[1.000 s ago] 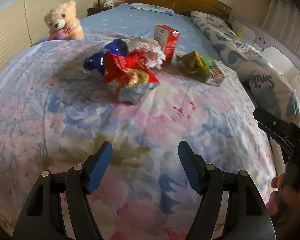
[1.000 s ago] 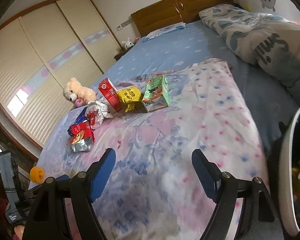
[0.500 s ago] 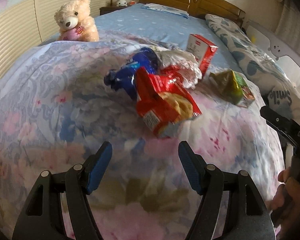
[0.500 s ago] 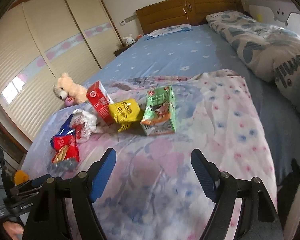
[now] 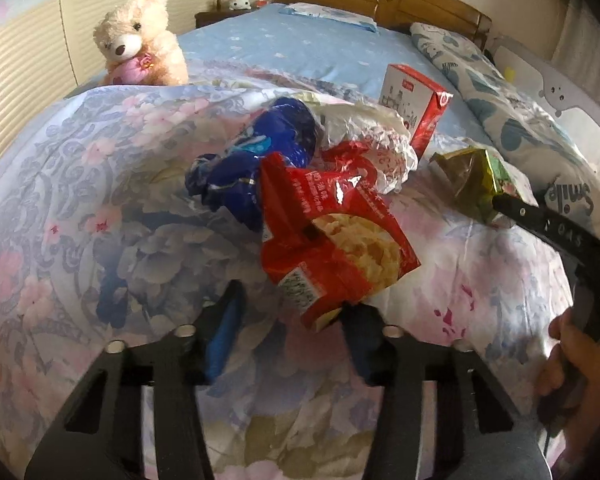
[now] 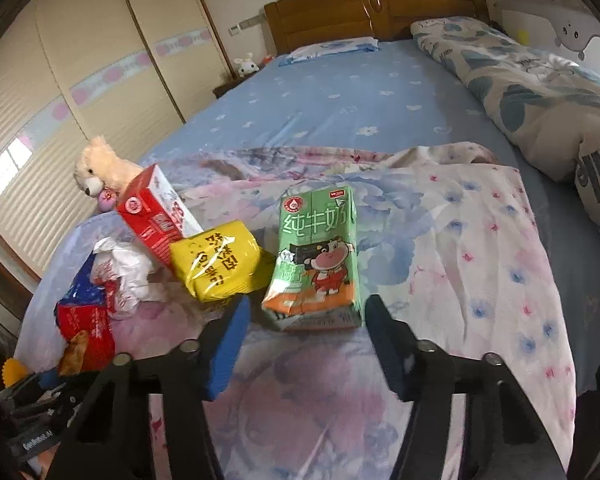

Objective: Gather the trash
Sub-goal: 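Grasp the red snack bag with the left tool while the right tool grasps the green milk carton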

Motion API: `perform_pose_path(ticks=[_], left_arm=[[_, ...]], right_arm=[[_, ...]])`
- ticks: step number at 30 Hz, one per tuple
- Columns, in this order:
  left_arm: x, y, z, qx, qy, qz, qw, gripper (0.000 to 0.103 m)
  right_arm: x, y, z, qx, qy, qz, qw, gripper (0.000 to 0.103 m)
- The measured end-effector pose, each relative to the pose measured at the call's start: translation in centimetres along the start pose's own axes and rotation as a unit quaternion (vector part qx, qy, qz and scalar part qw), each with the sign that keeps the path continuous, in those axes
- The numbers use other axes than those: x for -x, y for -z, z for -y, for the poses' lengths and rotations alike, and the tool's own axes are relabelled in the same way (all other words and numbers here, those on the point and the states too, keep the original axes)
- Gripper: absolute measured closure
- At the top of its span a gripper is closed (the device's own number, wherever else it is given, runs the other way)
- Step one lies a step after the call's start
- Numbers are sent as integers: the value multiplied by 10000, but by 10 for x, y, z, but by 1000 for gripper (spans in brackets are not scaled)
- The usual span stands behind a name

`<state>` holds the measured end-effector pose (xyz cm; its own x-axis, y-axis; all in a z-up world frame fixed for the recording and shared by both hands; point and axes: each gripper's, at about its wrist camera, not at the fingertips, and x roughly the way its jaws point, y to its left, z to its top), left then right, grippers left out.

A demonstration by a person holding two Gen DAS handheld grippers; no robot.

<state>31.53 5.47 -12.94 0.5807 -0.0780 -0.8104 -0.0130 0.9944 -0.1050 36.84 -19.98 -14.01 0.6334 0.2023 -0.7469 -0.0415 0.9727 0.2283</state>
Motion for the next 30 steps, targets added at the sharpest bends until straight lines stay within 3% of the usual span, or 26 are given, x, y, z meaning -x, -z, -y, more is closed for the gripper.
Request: perform_pose_path(ticks=[1,3,7,20,24,27,30], left_arm=[[0,0,1,-23,48,-3,10000,76],[0,0,3,-65,171,-51,9998,93],[9,6,5,-176,211,33,9996,100],[54,63,25,-326,800,-154,9961,102],[59,74,27,-338,826,-203,9958,102],[63,77,27,-299,835,-201,9959,102],[70,77,28,-280,834,-160,9960,102]], right_arm=[[-1,-1,1,11,19,9,10000,51],[-1,-1,1,33,6,6,10000,51],[10,8,3,41,-104,-64,9999,51],[100,88,14,-21,-470,-227,9986,51],[103,91,8,96,-353,-191,9991,48],[97,85,8,40,-304,-161,9994,33],[88,78,1,209,-153,-67,9996,33]])
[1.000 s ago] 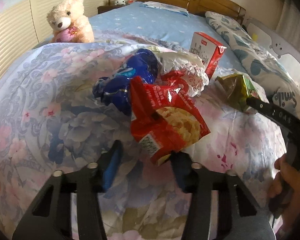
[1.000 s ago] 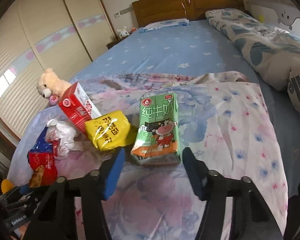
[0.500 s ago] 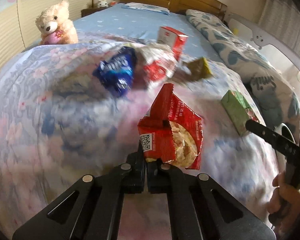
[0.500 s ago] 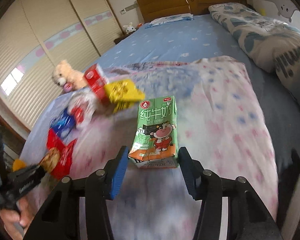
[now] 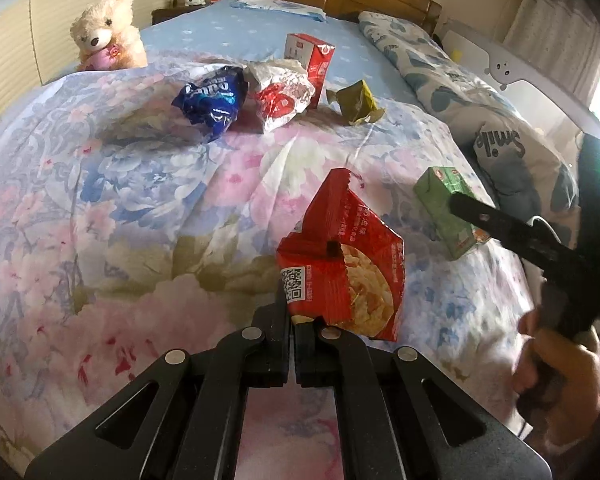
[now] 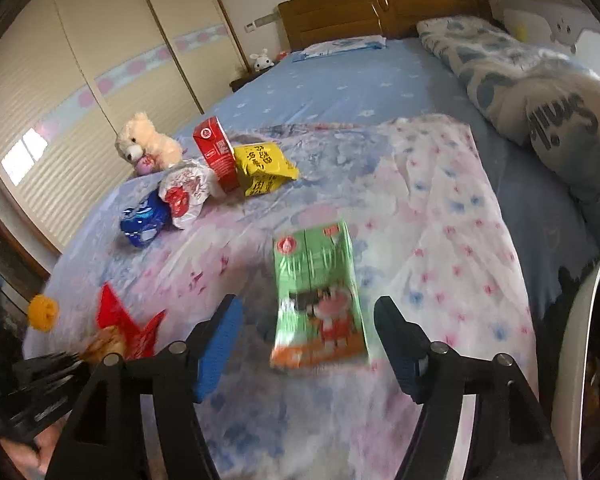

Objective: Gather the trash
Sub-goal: 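Grasp the red snack bag with the left tool while the right tool grasps the green milk carton, then carry the red snack bag and milk carton over the bin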

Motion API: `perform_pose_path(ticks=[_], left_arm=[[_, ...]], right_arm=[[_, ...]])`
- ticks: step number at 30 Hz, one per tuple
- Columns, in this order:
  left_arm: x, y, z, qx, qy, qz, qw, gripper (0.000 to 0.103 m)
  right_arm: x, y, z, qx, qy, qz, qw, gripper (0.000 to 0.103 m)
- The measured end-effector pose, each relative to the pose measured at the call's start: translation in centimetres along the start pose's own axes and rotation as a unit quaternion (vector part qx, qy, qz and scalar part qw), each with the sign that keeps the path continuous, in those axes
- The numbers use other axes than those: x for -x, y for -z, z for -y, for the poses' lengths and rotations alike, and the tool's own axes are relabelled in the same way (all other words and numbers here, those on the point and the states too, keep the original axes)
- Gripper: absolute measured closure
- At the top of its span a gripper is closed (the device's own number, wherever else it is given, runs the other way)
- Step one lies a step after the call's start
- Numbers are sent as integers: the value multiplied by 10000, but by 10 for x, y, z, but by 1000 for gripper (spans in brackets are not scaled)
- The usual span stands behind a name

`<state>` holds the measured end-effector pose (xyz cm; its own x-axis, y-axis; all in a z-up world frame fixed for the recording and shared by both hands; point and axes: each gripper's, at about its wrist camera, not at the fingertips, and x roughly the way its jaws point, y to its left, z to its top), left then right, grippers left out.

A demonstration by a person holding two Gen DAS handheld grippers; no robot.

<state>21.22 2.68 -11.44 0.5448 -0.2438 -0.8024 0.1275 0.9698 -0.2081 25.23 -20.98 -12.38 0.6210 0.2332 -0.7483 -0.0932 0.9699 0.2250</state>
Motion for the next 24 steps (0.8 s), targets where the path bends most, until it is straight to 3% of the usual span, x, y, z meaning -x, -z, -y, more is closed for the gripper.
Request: perform_pose_path(ticks=[2,3,4,12,24], left_arm=[[5,0,2,-21,-2,49,10000,102],[7,1,4,-36,5,70,10000,102],[8,1,6,-53,27,85,9999,102],[12,7,35,-255,289,51,9992,102],[14,18,108,-925,723,-28,9931,102]], right_arm=[[-8,-2,-1,74,112,-45,9999,37],[-11,-3,-1,97,173,-94,9998,53],[-13,-2,1,86,197,-136,9997,58],[25,18,14,-228,44,99,9997,59],[110,54,62,-853,-2,588,9946,59]])
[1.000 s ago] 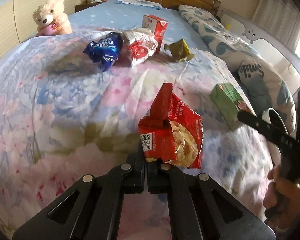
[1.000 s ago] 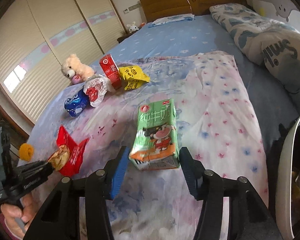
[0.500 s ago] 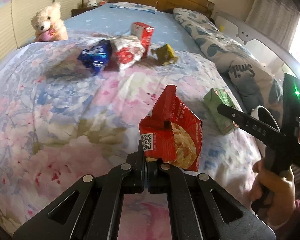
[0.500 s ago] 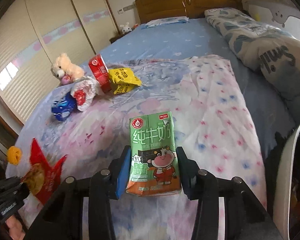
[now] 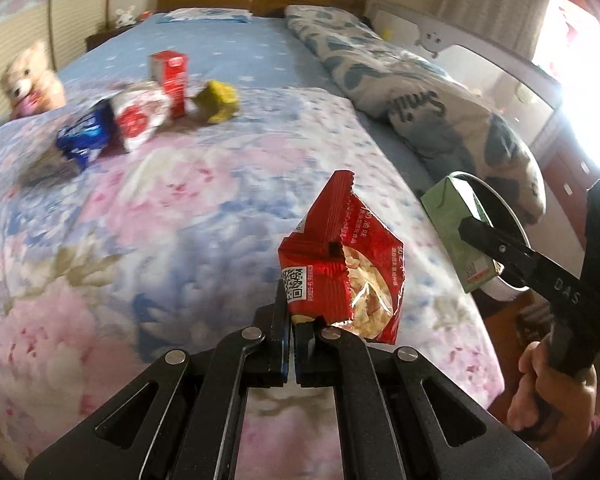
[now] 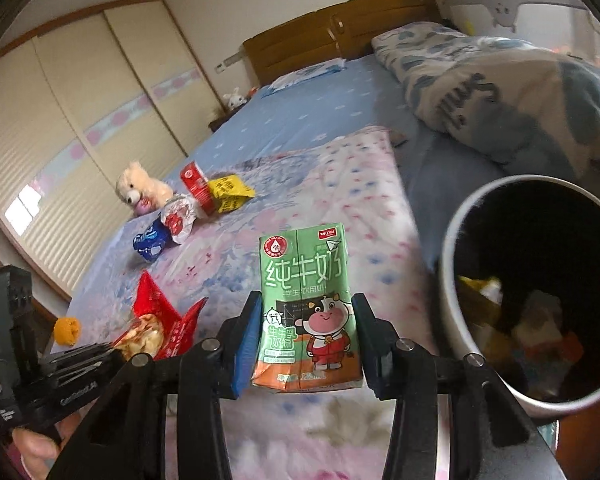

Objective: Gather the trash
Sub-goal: 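Carry the red snack bag and milk carton over the bin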

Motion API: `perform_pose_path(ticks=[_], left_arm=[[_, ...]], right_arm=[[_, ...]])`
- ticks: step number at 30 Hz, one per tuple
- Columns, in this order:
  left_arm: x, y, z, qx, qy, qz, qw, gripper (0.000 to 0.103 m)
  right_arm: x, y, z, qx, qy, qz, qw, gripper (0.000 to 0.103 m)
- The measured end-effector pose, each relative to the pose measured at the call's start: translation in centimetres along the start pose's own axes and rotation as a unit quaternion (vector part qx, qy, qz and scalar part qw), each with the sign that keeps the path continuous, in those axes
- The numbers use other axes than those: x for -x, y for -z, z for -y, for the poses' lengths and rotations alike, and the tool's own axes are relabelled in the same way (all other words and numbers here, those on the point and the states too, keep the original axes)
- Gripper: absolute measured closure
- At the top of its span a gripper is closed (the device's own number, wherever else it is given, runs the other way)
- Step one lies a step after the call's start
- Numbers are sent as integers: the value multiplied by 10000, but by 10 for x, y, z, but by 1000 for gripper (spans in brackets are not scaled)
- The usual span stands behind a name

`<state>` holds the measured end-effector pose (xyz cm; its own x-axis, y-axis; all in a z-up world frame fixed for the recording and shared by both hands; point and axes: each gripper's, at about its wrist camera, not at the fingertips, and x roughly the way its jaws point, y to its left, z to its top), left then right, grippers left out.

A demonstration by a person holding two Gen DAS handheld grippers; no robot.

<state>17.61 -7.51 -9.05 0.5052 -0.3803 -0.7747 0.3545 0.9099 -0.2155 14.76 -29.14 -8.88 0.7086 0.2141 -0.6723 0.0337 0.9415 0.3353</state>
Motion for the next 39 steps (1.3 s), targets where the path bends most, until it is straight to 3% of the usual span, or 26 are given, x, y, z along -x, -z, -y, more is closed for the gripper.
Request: perform_pose_path(ticks=[12,39], left_arm=[[-16,-12,55,-482,300,-122,9983,102],[-58,-46,156,-1141,594,-301,9912,102]], right_arm=[[44,4,56,-371,412,246,9982,59],[74,-4,129,-810,801,486,9923,59]])
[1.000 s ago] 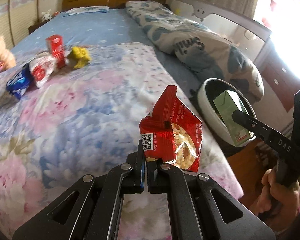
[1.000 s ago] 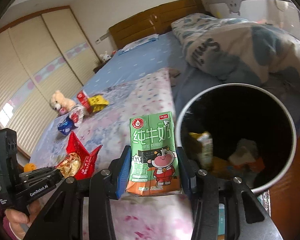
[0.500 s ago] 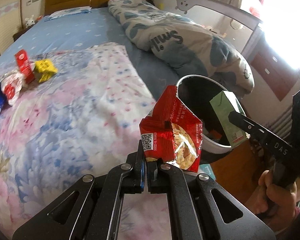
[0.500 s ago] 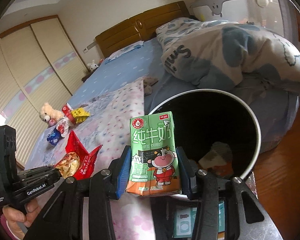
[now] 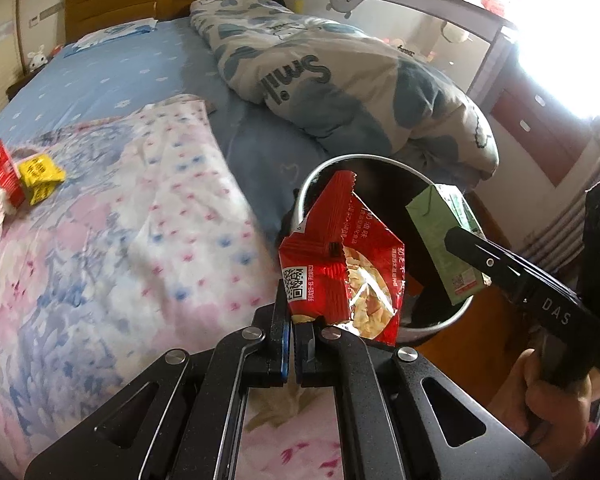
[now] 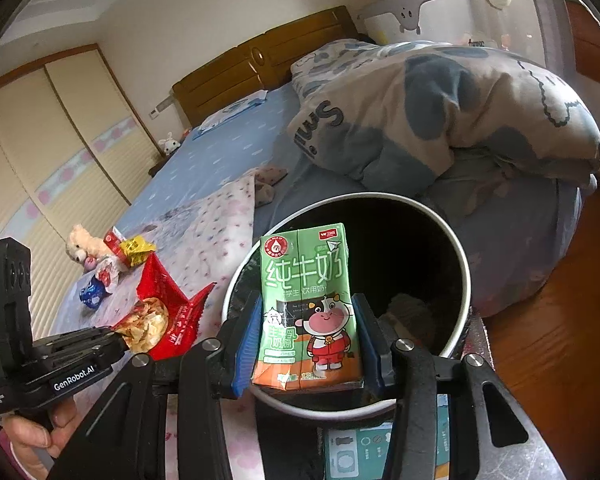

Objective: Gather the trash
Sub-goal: 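Carry the red snack bag and milk carton over the bin, then open both tools to drop the snack bag and carton into the bin, then move both open tools back over the remaining trash on the bed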

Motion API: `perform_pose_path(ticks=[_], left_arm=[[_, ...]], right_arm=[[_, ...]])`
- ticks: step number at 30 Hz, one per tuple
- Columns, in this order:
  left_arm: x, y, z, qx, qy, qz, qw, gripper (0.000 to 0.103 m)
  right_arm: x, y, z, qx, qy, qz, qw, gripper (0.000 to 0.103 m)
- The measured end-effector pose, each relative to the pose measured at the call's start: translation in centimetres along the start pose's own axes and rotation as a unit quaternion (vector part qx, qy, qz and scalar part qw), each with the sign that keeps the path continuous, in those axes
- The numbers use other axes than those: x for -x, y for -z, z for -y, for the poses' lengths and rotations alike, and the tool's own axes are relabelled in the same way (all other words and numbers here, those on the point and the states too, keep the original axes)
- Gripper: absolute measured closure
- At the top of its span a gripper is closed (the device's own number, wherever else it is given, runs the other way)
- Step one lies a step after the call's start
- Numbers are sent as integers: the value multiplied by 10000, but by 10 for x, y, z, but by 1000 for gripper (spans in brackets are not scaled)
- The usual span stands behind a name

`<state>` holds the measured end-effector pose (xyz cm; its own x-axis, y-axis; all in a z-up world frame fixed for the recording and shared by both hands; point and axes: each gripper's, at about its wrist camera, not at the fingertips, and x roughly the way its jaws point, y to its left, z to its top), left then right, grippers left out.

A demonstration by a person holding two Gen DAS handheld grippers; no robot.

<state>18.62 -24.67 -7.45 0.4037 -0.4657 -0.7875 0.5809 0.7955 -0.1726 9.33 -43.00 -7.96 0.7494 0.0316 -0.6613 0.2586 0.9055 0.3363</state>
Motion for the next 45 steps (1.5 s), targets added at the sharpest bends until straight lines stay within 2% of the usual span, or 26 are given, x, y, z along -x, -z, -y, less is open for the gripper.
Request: perform_pose_path(ticks=[12,25,27,29,31,33,38,40,45], left_arm=[[-24,-10,24,-250,0,-149,9996,102],[-36,-18,27,-254,63,-240,9994,102],[-36,-18,27,-258,68,-246,9993,95],[-35,-17,24,-207,104,-270,9994,80],[-33,-14,21,-145,86,-240,9996,64],[-31,-10,17,-108,92,-239,9996,63],[-23,3,6,38,74,-252,9996,62],[-19,8,0,132,76,-234,9996,57],[-3,22,-19,285,-18,-109,9995,56]], right_arm=[[-2,-13,13,-73,82,48,9999,59],[-11,-21,20,-81,162,-3,9998,59],[-14,-22,21,-90,160,-35,9998,57],[-15,-22,22,-125,174,-39,9998,57],[-16,-22,24,-183,181,-67,9996,47],[-15,-20,26,-243,179,-36,9995,43],[-12,-17,25,-318,166,-38,9993,43],[-9,-16,21,-294,158,-5,9994,38],[-5,-15,6,-260,52,84,9996,35]])
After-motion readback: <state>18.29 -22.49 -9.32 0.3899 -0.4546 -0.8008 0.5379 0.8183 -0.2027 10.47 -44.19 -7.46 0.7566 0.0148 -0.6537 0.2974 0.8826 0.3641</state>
